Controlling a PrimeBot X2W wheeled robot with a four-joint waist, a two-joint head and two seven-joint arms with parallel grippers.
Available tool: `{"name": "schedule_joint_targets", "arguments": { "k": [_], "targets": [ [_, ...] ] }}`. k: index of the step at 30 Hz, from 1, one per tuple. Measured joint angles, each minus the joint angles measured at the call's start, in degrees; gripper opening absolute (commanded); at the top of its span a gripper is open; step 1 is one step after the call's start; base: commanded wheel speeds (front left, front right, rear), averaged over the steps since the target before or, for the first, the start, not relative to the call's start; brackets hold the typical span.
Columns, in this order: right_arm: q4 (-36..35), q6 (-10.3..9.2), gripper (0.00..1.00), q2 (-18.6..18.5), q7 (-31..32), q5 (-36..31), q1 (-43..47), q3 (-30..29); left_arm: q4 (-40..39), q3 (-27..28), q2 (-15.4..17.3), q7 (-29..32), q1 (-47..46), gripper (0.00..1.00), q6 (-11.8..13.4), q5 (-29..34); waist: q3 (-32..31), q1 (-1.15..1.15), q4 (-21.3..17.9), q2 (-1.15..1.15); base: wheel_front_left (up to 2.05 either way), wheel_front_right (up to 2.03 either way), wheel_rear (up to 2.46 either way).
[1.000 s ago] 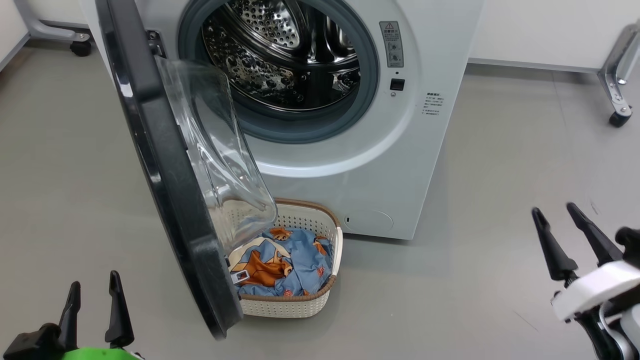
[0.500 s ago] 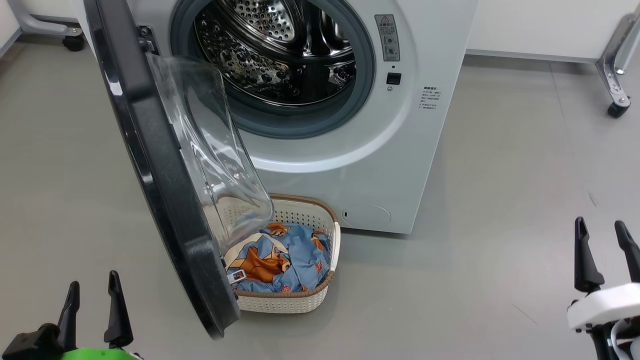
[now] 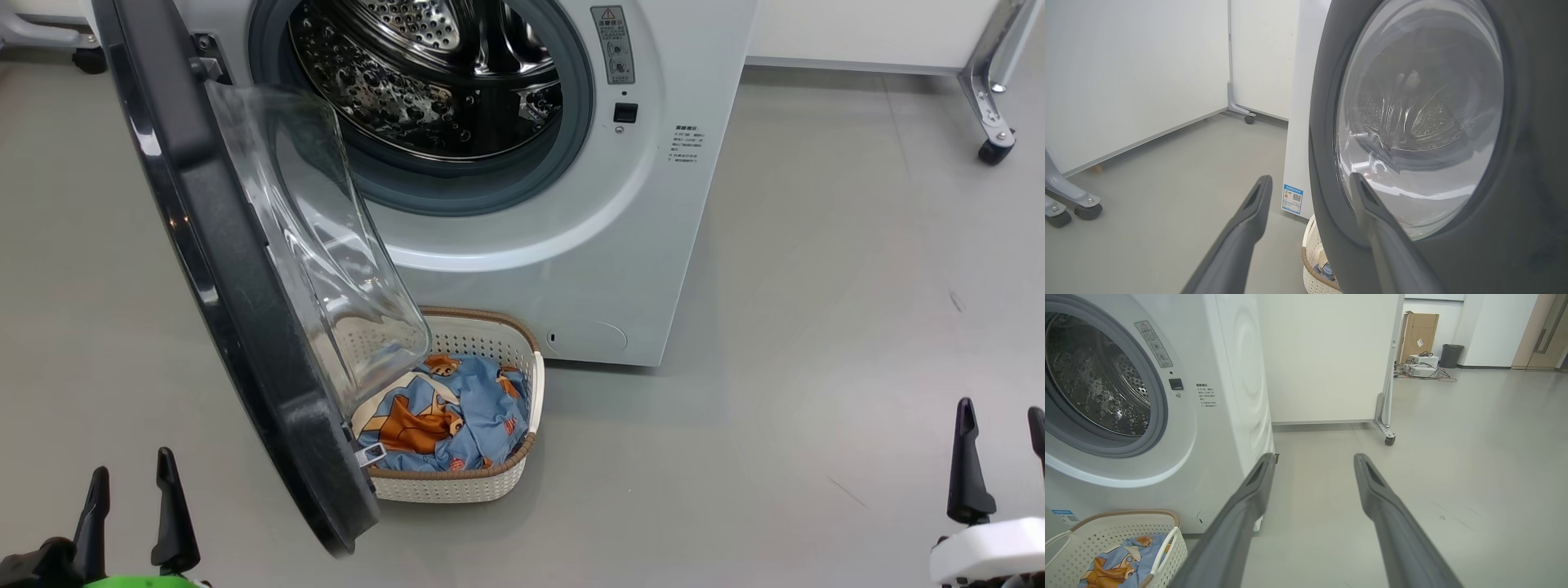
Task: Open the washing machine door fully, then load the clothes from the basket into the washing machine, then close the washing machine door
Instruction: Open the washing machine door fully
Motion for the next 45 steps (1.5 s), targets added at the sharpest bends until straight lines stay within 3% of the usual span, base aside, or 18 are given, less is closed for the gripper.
{"name": "schedule_joint_targets", "arguments": {
  "k": [15, 27, 28, 29, 36, 45],
  "targets": [
    [-1.43, 1.65, 1.00, 4.88, -0.01, -5.75, 3.11, -3.23, 0.03, 1.75, 0.21, 0.00, 0.19, 1.00, 0.00, -0.01, -0.02, 0.00, -2.00, 0.00, 0.00, 0.00, 0.00],
    [-1.30, 4.85, 1.00, 7.62, -0.01, -7.57, 4.55, -7.21, 0.80, 0.86, 0.20, 0.00, 0.27, 1.00, 0.00, -0.01, -1.04, 0.00, -2.56, 0.00, 0.00, 0.00, 0.00],
    [-1.29, 5.26, 1.00, 7.78, -0.01, -7.90, 4.55, -7.53, 1.04, 0.68, 0.21, 0.00, 0.27, 0.46, 0.00, -0.02, -1.10, 0.00, -2.49, 0.00, 0.00, 0.00, 0.00],
    [-1.27, 5.61, 1.00, 7.84, -0.01, -7.99, 4.55, -7.86, 1.30, 0.35, 0.21, 0.00, 0.30, 0.00, 0.00, -0.03, -1.17, 0.00, -2.42, 0.00, 0.00, 0.00, 0.00],
    [-0.83, 7.66, 1.00, 8.20, -0.01, -9.29, 4.55, -9.98, 2.40, 1.24, 0.02, 0.00, 0.35, 0.00, 0.00, -0.45, -1.50, 0.00, -1.81, 0.00, 0.00, 0.00, 0.00],
    [-0.48, 8.68, 1.00, 9.42, -0.01, -10.17, 4.55, -13.14, -0.51, 4.54, -0.16, 0.00, -0.57, 0.00, 0.00, -0.36, -2.02, 0.00, -1.00, 0.00, 0.00, 0.00, 0.00]
  ]
}}
